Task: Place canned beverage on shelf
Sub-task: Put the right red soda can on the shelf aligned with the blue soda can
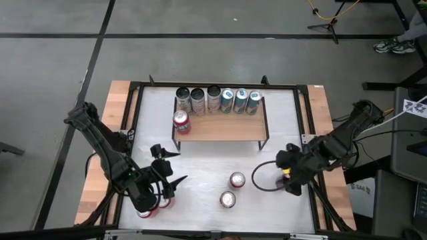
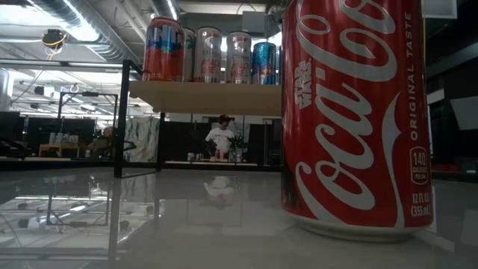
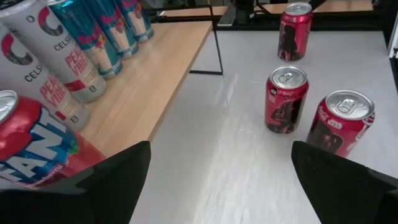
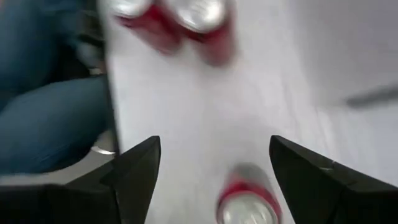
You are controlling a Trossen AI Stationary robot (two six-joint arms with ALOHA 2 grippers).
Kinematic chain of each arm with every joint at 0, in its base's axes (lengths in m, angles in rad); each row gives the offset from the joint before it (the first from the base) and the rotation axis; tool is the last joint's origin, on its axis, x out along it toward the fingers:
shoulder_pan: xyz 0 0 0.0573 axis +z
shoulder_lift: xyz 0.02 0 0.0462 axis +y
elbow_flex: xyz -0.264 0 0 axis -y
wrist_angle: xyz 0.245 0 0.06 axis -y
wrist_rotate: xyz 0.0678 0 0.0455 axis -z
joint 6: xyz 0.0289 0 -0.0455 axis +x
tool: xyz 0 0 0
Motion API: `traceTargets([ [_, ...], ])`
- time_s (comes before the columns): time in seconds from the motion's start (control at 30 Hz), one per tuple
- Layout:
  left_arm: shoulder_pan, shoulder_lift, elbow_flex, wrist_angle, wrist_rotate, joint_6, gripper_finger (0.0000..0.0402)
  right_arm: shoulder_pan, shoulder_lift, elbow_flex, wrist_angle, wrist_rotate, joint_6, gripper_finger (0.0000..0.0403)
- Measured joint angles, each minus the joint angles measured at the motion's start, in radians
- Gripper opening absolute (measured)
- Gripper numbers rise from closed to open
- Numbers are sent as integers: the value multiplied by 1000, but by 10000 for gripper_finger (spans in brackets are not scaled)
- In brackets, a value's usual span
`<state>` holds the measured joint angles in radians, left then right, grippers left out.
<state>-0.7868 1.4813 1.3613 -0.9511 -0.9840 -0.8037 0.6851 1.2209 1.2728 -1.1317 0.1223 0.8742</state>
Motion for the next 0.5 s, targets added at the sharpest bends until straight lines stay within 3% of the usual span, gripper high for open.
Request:
traceTargets([
  [0.17, 0, 5, 0, 5, 0, -2, 382, 70, 10, 0, -99, 44, 172, 292],
  [0.5, 1, 5, 0, 4, 1, -4, 382, 107, 10, 0, -89, 44, 169, 292],
])
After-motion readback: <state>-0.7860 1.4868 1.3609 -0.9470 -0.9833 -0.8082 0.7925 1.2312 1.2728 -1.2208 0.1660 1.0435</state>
